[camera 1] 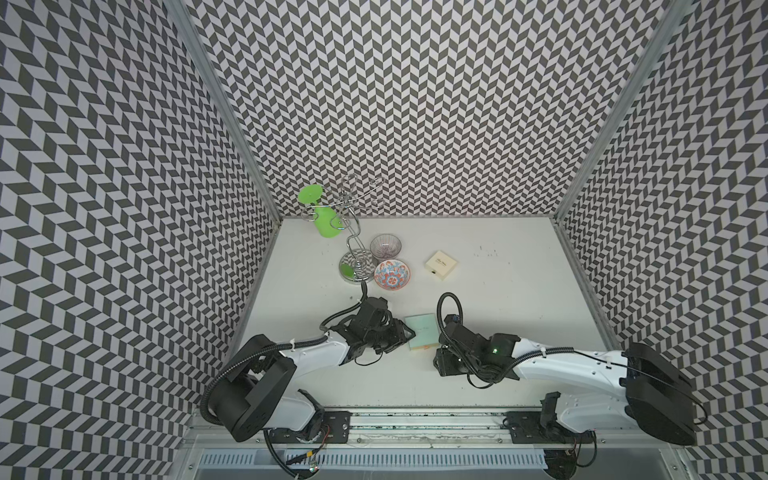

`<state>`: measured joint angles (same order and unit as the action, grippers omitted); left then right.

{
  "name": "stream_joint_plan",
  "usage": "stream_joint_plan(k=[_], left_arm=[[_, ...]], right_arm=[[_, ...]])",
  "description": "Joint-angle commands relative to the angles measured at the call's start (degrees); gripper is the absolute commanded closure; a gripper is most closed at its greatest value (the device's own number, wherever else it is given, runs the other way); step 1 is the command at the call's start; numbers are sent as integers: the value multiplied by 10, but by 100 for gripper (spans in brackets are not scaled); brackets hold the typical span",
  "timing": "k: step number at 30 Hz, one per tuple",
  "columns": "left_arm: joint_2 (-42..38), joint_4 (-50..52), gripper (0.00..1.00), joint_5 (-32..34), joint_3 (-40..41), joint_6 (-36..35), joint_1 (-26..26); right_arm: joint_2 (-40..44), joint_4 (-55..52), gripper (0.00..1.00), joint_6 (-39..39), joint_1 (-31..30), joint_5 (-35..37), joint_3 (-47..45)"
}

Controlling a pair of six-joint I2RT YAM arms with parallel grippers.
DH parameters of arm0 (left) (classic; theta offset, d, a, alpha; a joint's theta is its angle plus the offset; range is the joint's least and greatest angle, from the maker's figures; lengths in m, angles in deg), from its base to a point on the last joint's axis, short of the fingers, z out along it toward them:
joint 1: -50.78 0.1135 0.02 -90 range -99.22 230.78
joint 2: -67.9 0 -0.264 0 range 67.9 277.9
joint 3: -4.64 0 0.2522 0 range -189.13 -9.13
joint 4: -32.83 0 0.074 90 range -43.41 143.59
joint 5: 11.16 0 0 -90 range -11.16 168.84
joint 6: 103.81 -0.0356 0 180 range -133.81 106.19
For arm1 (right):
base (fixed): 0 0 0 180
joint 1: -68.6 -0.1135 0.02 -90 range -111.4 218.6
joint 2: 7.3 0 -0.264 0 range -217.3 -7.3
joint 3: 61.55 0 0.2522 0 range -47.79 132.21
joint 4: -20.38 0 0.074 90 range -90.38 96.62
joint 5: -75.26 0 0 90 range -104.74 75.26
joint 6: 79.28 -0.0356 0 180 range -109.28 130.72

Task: Take out the earrings from the drawer-style jewelry box
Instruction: Open the drawer in the jewelry box.

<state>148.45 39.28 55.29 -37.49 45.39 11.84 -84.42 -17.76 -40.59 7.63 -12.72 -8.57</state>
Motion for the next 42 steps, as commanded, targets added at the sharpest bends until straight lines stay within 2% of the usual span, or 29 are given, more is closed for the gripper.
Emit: stream_joint_plan(k=[1,5,10,21,30,34,42], left_arm=[[19,-33,59,-7,-26,-2,-12],[46,-47,60,-1,-39,-3,-28],[76,-48,67,9,-59,-6,-32],[102,-37,67,37,-82,-30,-31],[109,-35,67,41,-93,-31,-35],[113,-29,67,45,-97,-37,-36],[122,-27,67,45,-102,-39,-36]], right_arm=[[-17,52,48,-18,-3,6,8],[-35,43,51,-33,-2,38,18],[-46,45,56,-24,11,71,21],[-45,126,61,93,52,44,-14],[-62,142,71,87,53,70,-19],[-77,139,71,87,59,87,-15],[-81,169,72,108,72,66,-14]])
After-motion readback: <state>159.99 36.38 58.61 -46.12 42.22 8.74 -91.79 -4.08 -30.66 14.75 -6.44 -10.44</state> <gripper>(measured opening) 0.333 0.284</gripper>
